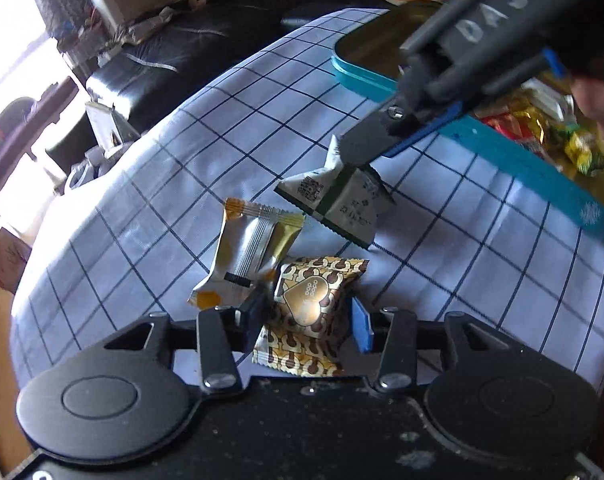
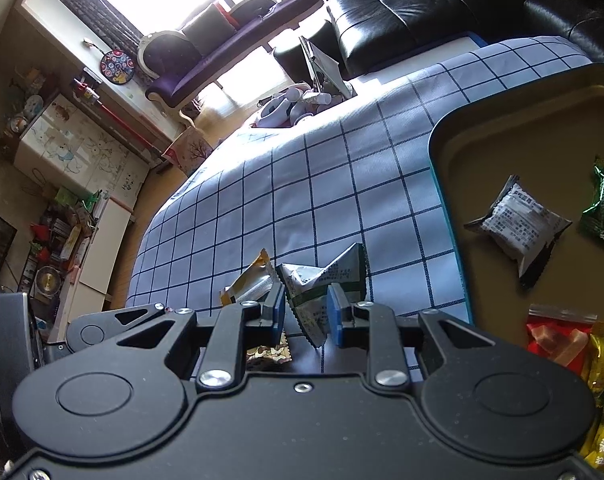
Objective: Organize snacks
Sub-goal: 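Grasp the brown heart-print packet with left tool while right holds green packet, then carry brown packet with left tool while right carries green packet to tray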
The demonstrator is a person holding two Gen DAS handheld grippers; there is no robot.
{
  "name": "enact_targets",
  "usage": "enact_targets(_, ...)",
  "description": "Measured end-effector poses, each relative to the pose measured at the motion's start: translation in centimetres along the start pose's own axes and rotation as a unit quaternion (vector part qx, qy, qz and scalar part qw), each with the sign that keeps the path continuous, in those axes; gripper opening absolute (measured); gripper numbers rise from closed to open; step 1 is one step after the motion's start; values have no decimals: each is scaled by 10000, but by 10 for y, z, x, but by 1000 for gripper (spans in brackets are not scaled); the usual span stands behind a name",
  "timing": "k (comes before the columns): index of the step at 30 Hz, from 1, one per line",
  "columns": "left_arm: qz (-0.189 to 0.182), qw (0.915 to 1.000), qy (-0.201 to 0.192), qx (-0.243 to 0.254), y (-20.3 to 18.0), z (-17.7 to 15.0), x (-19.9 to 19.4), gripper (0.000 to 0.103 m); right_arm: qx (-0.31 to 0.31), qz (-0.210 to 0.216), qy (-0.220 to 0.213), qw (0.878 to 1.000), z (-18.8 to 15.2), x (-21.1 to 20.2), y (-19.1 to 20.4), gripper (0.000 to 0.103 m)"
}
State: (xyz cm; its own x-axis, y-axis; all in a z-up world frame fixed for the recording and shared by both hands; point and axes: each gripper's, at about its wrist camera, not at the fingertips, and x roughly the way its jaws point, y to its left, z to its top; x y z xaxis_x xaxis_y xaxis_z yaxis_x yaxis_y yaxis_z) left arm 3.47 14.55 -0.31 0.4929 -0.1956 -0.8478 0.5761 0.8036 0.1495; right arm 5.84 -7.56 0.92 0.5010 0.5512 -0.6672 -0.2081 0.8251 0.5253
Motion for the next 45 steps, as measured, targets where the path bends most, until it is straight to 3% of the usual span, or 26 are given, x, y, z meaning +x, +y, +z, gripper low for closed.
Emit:
enact_targets(4,-127,9961,83,-865,13,1,5,46,60,-11,-20,10000,0,-1,-1,35)
enact_targets(7,-100,9856,71,-1685,16,-2,4,45,81,-30,-41,10000,0,-1,-1,35)
enact_targets(13,464,9640,152,-2613,-5,-4,-2,33,218,-84,-170,9996,0,-4,-3,35)
enact_targets(18,421,9238,149,-3803,1,-12,-7,33,408,-124,-357,9984,3,-7,-10,35)
enact_targets(20,350,9025,142,-4291,9,-18,-10,33,506,-169,-373,9979,3,-6,-13,35)
enact_targets(21,359,8970,190,-4402,12,-20,-10,33,526,-185,-361,9978,3,-5,-14,36)
enact_targets(23,483,8942,323,-4438,18,-21,-12,33,560,-204,-353,9976,3,-2,-14,36)
enact_targets(26,804,8754,272,-4759,25,-30,-26,32,593,-174,-282,9977,2,5,-13,37)
enact_targets(29,904,8699,224,-4844,33,-36,-30,32,693,-177,-163,9973,0,15,-14,38)
enact_targets(33,775,8646,245,-4958,42,-45,-25,33,731,-175,-228,9969,-2,21,-15,45)
enact_targets(38,749,8751,178,-4777,39,-47,-22,33,630,-207,-303,9973,-5,25,-9,46)
enact_targets(45,570,8683,79,-4927,44,-54,-25,33,212,-384,-397,9982,-12,30,12,49)
